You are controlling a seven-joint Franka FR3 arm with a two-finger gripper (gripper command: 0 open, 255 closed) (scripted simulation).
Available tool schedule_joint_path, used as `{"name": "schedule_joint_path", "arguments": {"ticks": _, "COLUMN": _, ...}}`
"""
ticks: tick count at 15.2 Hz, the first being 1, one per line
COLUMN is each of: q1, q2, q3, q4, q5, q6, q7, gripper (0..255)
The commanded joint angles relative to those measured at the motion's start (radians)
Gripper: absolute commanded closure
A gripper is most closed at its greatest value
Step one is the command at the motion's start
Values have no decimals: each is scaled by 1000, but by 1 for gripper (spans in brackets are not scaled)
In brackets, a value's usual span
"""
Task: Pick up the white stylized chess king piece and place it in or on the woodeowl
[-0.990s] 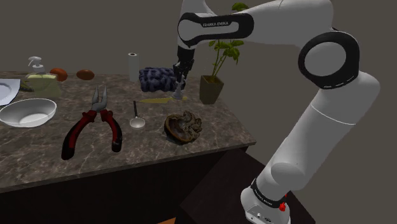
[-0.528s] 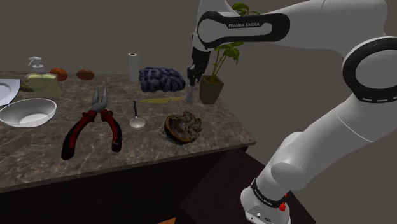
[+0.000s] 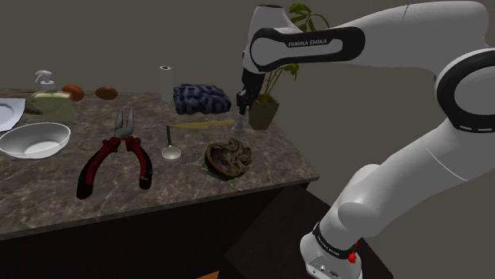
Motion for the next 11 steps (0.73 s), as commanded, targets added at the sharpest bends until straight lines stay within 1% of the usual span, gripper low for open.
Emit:
{"name": "schedule_joint_path", "arguments": {"ticks": 1, "q1": 0, "q2": 6, "q3": 0, "q4": -23, "q5": -1, "q6": 29, "q7": 3, "gripper": 255}}
{"name": "schedule_joint_path", "arguments": {"ticks": 11, "q1": -2, "q2": 42, "q3": -1, "q4": -125, "q5": -8, "q6": 166, "q7": 15, "gripper": 255}}
